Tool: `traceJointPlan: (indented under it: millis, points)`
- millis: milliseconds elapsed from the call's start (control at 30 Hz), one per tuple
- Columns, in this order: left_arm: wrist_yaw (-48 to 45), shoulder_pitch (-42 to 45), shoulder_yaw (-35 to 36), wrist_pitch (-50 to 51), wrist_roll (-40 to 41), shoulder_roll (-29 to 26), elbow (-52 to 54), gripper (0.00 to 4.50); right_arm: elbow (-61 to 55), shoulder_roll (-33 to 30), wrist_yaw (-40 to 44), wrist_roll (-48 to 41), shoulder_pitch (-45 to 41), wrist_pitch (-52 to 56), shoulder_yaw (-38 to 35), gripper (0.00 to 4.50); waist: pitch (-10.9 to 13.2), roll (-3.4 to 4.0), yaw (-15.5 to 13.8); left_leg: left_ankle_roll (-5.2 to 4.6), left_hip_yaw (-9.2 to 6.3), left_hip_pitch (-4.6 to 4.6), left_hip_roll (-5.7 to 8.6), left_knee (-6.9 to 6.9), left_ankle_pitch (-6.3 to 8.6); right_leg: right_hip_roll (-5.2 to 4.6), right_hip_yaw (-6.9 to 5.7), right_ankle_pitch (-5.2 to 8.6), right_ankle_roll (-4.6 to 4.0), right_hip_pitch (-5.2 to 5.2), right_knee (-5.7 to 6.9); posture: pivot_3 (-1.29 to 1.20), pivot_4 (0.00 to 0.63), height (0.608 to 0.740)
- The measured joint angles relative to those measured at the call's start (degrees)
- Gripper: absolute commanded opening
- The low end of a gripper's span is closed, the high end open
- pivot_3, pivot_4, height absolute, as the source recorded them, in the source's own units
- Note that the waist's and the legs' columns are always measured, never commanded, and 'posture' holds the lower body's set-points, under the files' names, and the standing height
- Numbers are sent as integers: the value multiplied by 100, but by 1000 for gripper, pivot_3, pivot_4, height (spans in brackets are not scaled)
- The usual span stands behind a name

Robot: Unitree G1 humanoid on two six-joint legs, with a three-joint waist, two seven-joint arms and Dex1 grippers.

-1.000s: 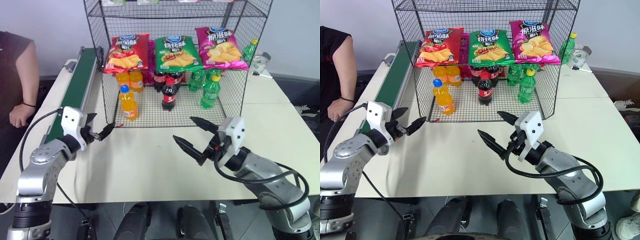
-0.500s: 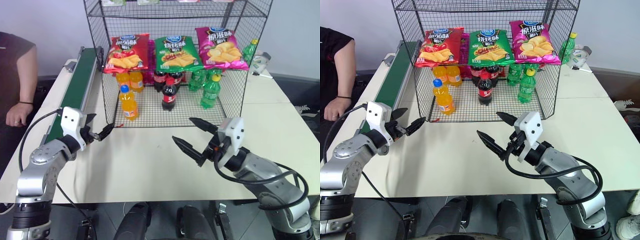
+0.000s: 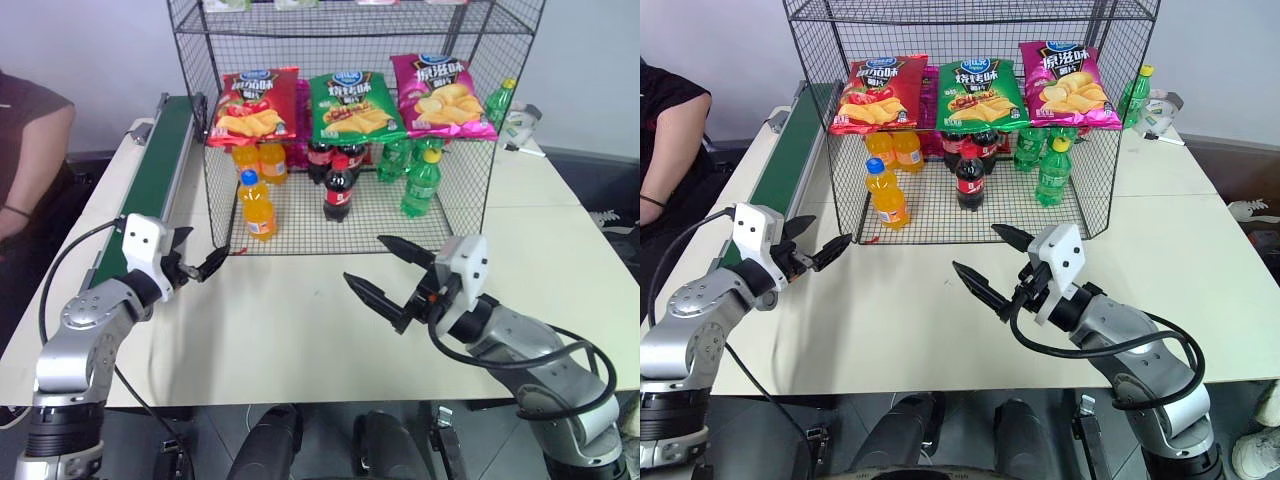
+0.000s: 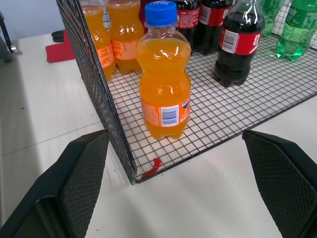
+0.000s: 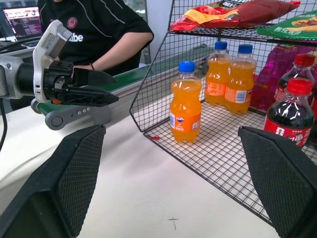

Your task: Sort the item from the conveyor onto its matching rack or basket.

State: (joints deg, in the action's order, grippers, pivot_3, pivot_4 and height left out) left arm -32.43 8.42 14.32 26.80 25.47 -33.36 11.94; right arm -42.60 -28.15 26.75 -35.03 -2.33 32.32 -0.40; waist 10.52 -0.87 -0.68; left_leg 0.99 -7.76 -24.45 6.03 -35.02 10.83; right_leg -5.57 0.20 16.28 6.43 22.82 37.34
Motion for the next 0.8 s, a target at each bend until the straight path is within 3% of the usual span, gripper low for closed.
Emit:
traceJointPlan:
  millis: [800]
  points:
    - [322,25,-1,-89,-174,117,-2,4454,89,54,177,9,3,-76,25,4500,0,0,0,0,0,0,0,1,0,0,0,0,0,2,-3,0,150,740]
